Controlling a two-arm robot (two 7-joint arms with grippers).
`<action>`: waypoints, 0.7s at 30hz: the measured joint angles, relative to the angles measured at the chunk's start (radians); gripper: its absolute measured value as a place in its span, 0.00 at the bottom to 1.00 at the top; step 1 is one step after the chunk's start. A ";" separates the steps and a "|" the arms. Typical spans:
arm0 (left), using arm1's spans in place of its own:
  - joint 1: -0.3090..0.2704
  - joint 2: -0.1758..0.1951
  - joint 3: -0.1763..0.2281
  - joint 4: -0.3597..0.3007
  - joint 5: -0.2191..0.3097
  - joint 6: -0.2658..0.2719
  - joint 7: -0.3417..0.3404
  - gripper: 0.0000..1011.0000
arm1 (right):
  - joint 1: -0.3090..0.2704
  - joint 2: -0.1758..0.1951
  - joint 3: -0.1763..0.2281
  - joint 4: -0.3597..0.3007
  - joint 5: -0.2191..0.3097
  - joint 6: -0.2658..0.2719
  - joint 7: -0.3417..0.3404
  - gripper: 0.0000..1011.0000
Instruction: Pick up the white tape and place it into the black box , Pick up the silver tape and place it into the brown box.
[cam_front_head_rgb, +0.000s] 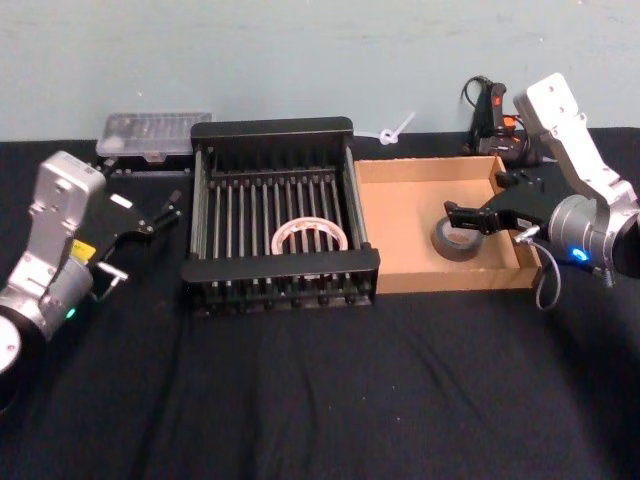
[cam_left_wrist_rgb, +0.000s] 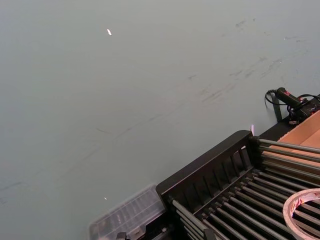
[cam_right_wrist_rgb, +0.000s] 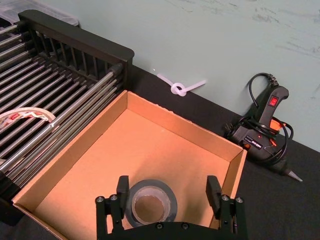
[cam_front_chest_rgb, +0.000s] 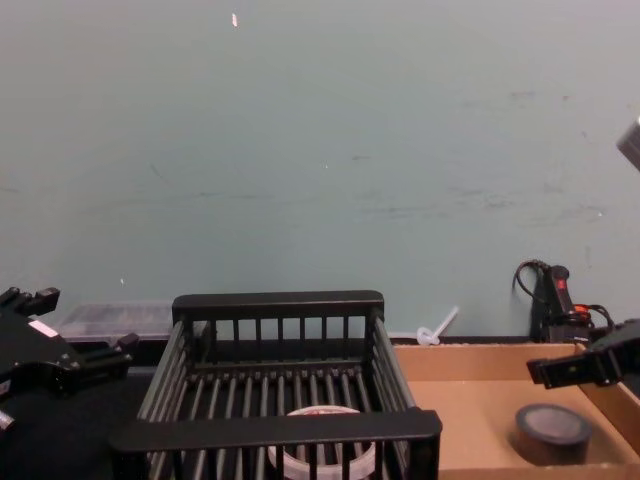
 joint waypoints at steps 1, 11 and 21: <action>0.000 0.000 0.000 0.000 0.000 0.000 0.000 0.99 | 0.000 0.000 0.000 0.000 0.000 0.000 0.000 0.98; 0.000 0.000 0.000 0.000 0.000 0.000 0.000 0.99 | 0.000 0.000 0.000 0.000 0.000 0.000 0.000 0.99; 0.000 0.000 0.000 0.000 0.000 0.000 0.000 0.99 | -0.091 -0.046 0.074 -0.058 -0.108 -0.241 -0.202 0.99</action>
